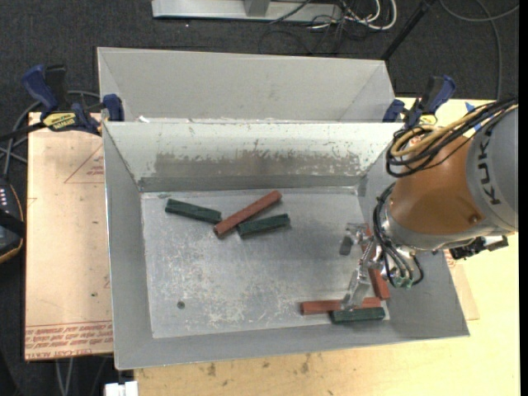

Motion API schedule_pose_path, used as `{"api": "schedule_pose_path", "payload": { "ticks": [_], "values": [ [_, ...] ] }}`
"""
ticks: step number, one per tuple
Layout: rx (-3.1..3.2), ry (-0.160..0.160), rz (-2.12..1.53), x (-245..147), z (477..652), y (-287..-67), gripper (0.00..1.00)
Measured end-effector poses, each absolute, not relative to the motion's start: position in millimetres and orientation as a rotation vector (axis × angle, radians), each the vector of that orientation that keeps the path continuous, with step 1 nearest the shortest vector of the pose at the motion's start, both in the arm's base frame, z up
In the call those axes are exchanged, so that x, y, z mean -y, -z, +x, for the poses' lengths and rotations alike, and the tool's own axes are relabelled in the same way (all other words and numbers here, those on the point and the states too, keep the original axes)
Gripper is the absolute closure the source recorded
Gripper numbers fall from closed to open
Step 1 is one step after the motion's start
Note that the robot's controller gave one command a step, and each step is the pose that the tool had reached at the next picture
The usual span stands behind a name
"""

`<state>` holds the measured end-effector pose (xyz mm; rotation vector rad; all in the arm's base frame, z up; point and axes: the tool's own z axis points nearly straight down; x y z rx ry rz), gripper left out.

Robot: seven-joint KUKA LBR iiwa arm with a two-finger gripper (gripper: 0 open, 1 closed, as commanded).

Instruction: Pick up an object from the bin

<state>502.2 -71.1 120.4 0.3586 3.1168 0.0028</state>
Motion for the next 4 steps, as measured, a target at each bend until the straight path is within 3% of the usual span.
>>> {"api": "schedule_pose_path", "payload": {
  "ticks": [1, 2, 3, 4],
  "values": [
    [-3.144, -0.004, 0.073, 9, 504.5, -70, 0.00],
    [-3.132, -0.001, -0.163, 5, 491.2, -82, 0.00],
    [-3.137, -0.001, -0.166, 5, 489.7, -81, 1.00],
    [-3.095, 0.001, -0.483, 7, 495.1, -204, 1.00]
  ]
}}
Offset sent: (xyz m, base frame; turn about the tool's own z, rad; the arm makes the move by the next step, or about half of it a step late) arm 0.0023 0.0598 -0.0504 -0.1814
